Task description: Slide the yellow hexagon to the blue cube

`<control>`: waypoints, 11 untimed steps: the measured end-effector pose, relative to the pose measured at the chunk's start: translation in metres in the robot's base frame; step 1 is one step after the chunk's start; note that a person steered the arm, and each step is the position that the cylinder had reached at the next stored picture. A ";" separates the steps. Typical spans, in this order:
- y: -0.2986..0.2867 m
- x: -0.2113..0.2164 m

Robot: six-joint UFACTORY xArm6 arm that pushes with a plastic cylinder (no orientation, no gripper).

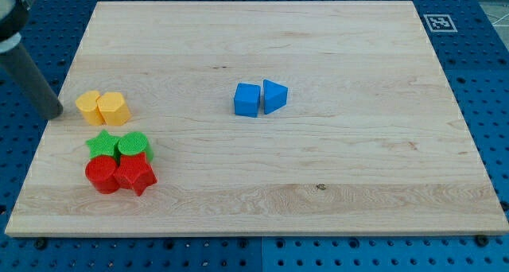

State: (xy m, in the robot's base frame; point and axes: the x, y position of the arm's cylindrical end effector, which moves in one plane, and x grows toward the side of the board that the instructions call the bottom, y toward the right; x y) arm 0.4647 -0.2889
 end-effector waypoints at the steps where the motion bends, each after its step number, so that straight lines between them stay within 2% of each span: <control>1: 0.024 0.007; 4: 0.084 -0.020; 6: 0.139 -0.020; 8: 0.127 0.001; 11: 0.220 0.004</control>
State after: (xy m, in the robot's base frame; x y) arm 0.4688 -0.0686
